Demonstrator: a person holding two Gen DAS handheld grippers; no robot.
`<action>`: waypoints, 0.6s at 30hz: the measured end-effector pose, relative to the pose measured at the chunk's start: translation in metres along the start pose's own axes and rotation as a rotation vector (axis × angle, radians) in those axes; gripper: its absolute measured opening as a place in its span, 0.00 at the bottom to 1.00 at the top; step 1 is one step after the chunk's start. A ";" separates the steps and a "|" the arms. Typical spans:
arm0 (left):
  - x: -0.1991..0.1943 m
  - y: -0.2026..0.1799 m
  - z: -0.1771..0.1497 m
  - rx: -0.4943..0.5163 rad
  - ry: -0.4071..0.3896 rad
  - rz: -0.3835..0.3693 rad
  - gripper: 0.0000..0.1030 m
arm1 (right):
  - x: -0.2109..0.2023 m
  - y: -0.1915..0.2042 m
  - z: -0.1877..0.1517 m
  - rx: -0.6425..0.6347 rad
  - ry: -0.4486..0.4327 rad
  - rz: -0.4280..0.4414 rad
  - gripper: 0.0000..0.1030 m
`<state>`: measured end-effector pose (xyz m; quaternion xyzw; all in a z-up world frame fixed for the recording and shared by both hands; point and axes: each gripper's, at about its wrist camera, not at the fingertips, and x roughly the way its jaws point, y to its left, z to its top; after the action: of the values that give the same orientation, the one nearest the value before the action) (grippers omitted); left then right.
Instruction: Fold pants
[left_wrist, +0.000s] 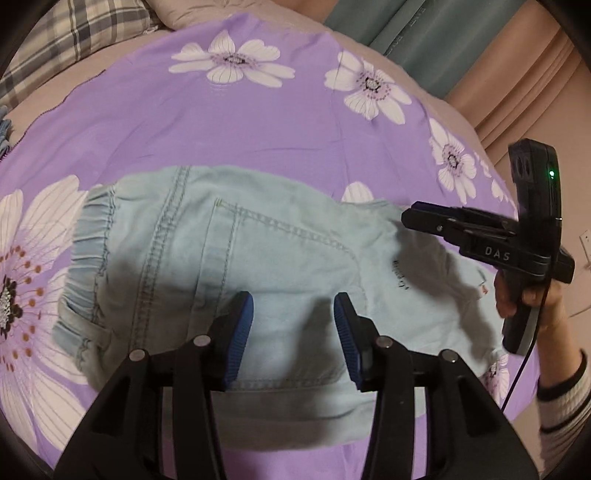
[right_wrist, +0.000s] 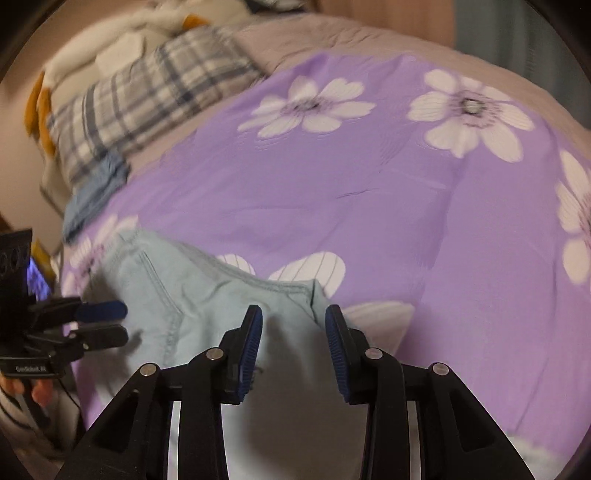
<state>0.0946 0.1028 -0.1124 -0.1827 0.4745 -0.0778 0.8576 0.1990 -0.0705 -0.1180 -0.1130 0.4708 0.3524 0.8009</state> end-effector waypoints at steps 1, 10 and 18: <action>0.002 0.002 0.000 0.001 0.003 -0.002 0.43 | 0.004 0.000 0.000 -0.027 0.022 -0.009 0.35; 0.011 0.008 0.004 -0.012 0.010 -0.011 0.44 | 0.014 0.008 -0.005 -0.250 0.121 -0.043 0.08; 0.023 0.011 0.014 -0.007 -0.003 0.021 0.44 | 0.029 -0.001 0.002 -0.219 0.138 -0.138 0.03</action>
<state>0.1181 0.1093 -0.1279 -0.1810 0.4753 -0.0669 0.8584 0.2101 -0.0566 -0.1415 -0.2558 0.4745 0.3369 0.7719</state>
